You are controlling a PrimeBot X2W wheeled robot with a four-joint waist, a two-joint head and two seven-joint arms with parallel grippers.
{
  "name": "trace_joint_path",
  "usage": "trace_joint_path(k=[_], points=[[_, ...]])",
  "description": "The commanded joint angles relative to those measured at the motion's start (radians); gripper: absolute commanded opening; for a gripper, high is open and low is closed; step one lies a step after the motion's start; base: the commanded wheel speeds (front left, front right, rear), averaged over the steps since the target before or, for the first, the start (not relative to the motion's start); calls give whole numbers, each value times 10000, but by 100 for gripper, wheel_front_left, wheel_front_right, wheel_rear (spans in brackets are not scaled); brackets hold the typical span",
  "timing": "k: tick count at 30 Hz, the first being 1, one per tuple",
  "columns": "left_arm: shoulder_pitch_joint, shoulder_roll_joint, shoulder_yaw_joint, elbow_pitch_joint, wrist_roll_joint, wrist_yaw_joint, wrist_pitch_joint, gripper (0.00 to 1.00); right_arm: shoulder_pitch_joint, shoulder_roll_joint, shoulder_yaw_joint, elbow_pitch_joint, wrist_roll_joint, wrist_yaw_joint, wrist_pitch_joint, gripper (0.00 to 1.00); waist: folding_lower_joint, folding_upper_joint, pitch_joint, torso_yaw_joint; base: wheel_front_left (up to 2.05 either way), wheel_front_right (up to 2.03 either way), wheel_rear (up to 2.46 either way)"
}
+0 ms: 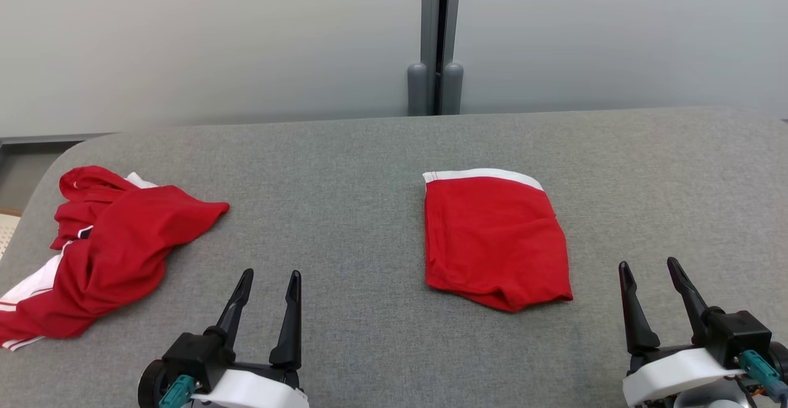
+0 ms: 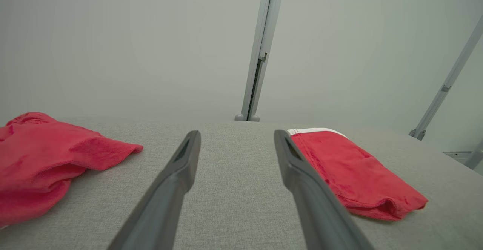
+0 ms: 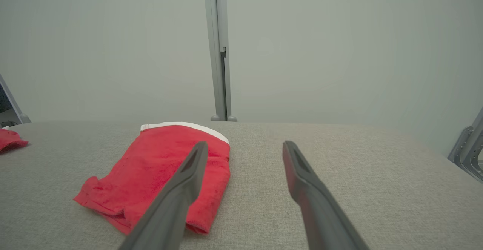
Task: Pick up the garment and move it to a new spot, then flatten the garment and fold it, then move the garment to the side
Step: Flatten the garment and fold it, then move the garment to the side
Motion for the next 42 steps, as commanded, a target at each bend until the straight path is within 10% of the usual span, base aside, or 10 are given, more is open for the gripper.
trace_joint_path(k=[1, 29, 32, 33, 42], points=[[-45, 38, -25, -47, 55, -27, -1, 100, -34, -2, -53, 90, 6, 0, -9, 100, 0, -1, 104, 71, 0, 0, 0], [-1328, 37, -1024, 108, 340, -246, -2, 100, -3851, -625, 757, 4409, 2782, 0, 1504, 100, 0, -1, 2061, 1321, 0, 0, 0], [-1299, 38, -1020, 93, 340, -217, -2, 100, -4048, -583, 991, 4870, 2823, 0, 1471, 11, 0, -1, 2085, 1344, 0, 0, 0], [-1311, 37, -1010, 89, 347, -202, -2, 100, -4120, -592, 1098, 5016, 2837, 0, 1442, 0, 0, -1, 2088, 1335, 0, 0, 0], [-1449, 35, -810, -146, 518, -264, -2, 100, -4742, -1119, 2362, 5393, 1804, -2, 347, 0, 0, -1, 2154, 625, 0, 0, 0]])
